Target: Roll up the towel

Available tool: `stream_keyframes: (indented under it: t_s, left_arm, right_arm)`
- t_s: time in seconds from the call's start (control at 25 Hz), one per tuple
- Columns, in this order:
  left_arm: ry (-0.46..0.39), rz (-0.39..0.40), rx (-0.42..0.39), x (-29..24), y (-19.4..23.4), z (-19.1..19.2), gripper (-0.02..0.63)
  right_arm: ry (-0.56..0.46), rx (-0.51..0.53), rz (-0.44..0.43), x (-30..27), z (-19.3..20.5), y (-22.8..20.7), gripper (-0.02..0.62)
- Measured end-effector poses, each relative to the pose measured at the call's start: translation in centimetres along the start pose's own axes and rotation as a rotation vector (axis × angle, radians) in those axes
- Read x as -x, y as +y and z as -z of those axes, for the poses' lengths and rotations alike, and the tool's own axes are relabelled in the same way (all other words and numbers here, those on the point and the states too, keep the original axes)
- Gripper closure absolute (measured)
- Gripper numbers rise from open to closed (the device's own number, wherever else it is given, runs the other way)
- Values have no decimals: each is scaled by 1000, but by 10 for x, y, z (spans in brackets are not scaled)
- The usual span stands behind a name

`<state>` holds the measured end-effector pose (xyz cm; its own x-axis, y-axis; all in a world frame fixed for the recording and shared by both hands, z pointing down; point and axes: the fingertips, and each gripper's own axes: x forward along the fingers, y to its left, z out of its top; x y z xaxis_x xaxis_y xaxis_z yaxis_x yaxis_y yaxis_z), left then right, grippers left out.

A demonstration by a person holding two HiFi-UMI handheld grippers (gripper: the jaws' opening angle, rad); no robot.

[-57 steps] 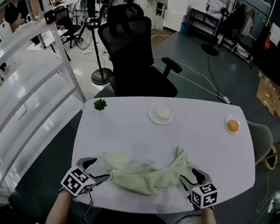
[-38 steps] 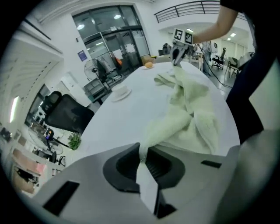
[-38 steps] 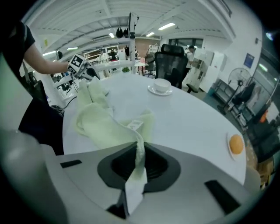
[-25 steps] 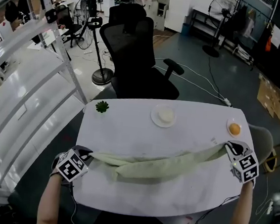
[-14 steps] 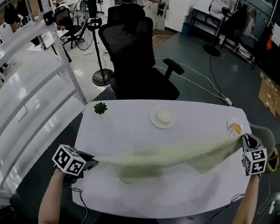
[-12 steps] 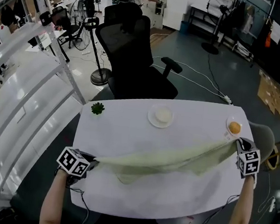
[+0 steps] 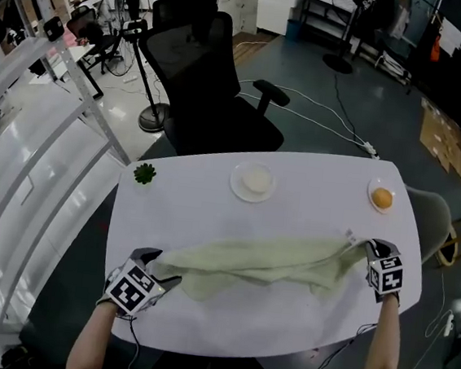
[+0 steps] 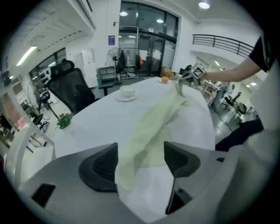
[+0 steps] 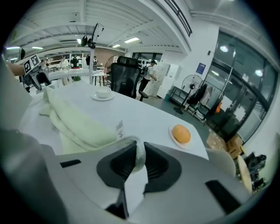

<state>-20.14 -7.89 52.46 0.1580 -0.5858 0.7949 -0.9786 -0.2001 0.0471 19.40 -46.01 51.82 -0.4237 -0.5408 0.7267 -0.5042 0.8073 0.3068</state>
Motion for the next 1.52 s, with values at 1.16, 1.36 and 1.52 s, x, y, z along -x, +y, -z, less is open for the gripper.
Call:
stream_keyframes:
  t_s: [1.16,1.36,1.52]
  left_arm:
    - [-60,-54,-53,78,1,-55,578]
    - [-103,155,-69,125,-47,-66,578]
    - [-3,488,-101,114,-130,-38,578]
  right_arm:
    - [-318,457,-2,32,-278,-41,552]
    - [-380,432,16,49,-261,-54,554]
    - [-240,425,-21,36,-174,-46,554]
